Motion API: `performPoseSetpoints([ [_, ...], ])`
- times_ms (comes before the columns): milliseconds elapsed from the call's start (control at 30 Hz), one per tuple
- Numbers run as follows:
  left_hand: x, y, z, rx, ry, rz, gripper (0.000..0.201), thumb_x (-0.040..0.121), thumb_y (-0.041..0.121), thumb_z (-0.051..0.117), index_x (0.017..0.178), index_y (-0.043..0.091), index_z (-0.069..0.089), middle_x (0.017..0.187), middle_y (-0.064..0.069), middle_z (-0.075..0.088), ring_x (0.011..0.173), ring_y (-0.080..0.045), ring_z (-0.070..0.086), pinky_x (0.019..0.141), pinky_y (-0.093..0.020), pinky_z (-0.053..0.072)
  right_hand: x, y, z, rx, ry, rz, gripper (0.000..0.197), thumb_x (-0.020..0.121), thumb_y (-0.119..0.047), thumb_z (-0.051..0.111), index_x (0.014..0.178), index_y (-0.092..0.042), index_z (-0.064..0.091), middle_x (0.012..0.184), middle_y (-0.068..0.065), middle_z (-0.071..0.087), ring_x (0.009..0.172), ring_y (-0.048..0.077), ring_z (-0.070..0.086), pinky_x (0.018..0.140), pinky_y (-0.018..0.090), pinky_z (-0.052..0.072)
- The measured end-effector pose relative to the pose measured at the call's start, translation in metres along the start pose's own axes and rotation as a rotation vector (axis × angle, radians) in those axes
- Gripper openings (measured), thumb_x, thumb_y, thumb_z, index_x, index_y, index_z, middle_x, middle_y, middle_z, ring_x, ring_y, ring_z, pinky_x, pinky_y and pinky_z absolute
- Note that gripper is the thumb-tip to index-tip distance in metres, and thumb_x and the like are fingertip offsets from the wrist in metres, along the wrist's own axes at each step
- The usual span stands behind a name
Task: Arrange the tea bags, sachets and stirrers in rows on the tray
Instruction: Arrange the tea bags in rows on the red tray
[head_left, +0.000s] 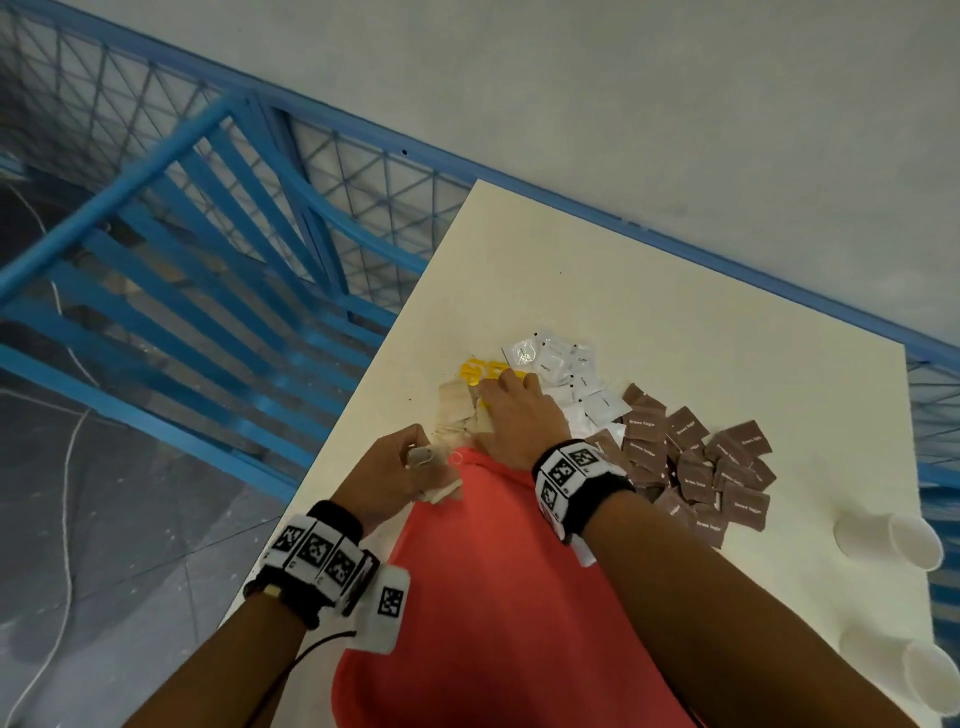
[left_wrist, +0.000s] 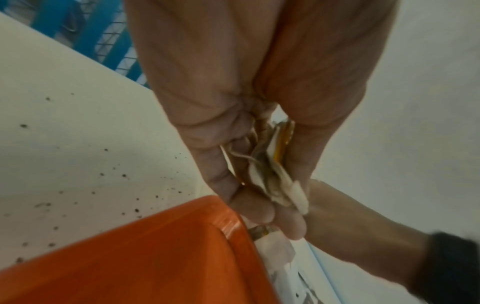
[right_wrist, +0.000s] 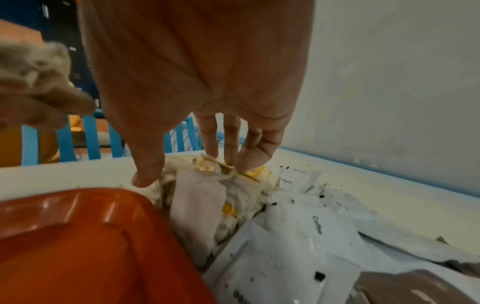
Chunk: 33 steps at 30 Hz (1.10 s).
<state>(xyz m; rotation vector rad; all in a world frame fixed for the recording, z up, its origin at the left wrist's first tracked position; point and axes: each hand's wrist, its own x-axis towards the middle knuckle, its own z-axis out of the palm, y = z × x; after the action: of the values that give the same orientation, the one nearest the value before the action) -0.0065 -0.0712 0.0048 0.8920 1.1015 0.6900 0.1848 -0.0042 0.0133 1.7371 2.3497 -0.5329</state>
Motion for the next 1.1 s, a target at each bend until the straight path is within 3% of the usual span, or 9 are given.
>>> performPoseSetpoints([
  [133,0.0,-0.001,0.007,0.087,-0.049,0.033,0.031,0.082,0.003,0.077,0.096,-0.003,0.051,0.081,-0.04,0.058,0.079,-0.059,0.063,0.065,-0.038,0.055,0.006,-0.001,0.007,-0.064,0.033,0.013,0.046,0.088,-0.031,0.054,0.13,-0.013,0.047,0.13,0.008,0.048,0.119,0.032,0.043,0.084,0.044,0.047],
  [300,-0.005,0.004,0.017,0.055,-0.1,0.041,0.012,0.092,0.0,0.065,0.103,0.003,0.061,0.096,-0.03,0.066,0.077,-0.037,0.072,0.063,-0.035,0.054,0.01,0.002,0.006,0.059,0.025,0.015,0.034,0.09,-0.018,0.053,0.123,-0.011,0.053,0.121,0.01,0.054,0.114,0.029,0.05,0.08,0.039,0.047],
  [367,-0.008,0.005,0.015,0.042,-0.126,0.035,0.017,0.093,-0.001,0.059,0.105,0.009,0.064,0.106,-0.022,0.068,0.082,-0.031,0.073,0.062,-0.031,0.054,0.008,0.004,0.0,0.175,0.033,0.024,0.026,0.088,-0.017,0.055,0.113,-0.012,0.059,0.114,0.009,0.057,0.108,0.029,0.054,0.081,0.039,0.047],
  [467,-0.015,0.006,0.013,0.002,-0.131,-0.003,0.026,0.084,0.0,0.054,0.106,0.012,0.063,0.103,-0.012,0.069,0.084,-0.022,0.07,0.063,-0.028,0.053,-0.001,0.016,-0.013,0.392,0.129,0.07,0.012,0.084,-0.016,0.061,0.094,-0.013,0.068,0.095,0.005,0.067,0.089,0.024,0.062,0.077,0.04,0.054],
  [633,-0.022,0.014,0.022,-0.22,-0.145,-0.06,0.022,0.08,0.003,0.059,0.102,0.005,0.056,0.081,-0.002,0.063,0.066,-0.011,0.062,0.058,-0.027,0.046,-0.032,0.042,-0.053,0.729,0.279,0.176,0.011,0.08,-0.021,0.075,0.091,-0.021,0.075,0.081,-0.008,0.071,0.07,0.004,0.062,0.06,0.008,0.043],
  [767,-0.022,0.023,0.038,-0.246,-0.086,-0.072,0.025,0.093,0.029,0.064,0.089,0.006,0.055,0.071,-0.012,0.042,0.059,-0.017,0.046,0.059,-0.029,0.044,-0.055,0.056,-0.089,0.904,0.374,0.205,0.011,0.079,-0.025,0.078,0.09,-0.023,0.075,0.081,-0.009,0.073,0.072,0.004,0.063,0.066,0.017,0.047],
  [900,-0.023,0.026,0.053,-0.249,-0.027,-0.102,0.02,0.1,0.019,0.051,0.088,0.004,0.059,0.08,-0.013,0.057,0.073,-0.026,0.057,0.057,-0.031,0.055,-0.087,0.056,-0.117,0.941,0.377,0.16,0.012,0.081,-0.024,0.078,0.092,-0.022,0.074,0.083,-0.006,0.074,0.07,0.003,0.064,0.065,0.015,0.05],
  [1000,-0.026,0.024,0.062,-0.319,-0.026,-0.151,0.018,0.101,0.008,0.046,0.098,0.002,0.062,0.081,-0.012,0.062,0.073,-0.027,0.064,0.057,-0.035,0.058,-0.116,0.05,-0.123,0.979,0.258,0.118,0.016,0.079,-0.028,0.081,0.093,-0.024,0.075,0.083,-0.002,0.074,0.07,0.006,0.065,0.067,0.021,0.051],
  [1100,-0.031,0.019,0.078,-0.415,-0.037,-0.258,0.019,0.1,0.008,0.045,0.101,-0.001,0.061,0.081,-0.016,0.064,0.07,-0.028,0.067,0.055,-0.039,0.059,-0.139,0.037,-0.112,1.049,0.013,0.069,0.018,0.078,-0.028,0.082,0.094,-0.022,0.075,0.084,0.001,0.074,0.072,0.012,0.065,0.072,0.032,0.052],
])
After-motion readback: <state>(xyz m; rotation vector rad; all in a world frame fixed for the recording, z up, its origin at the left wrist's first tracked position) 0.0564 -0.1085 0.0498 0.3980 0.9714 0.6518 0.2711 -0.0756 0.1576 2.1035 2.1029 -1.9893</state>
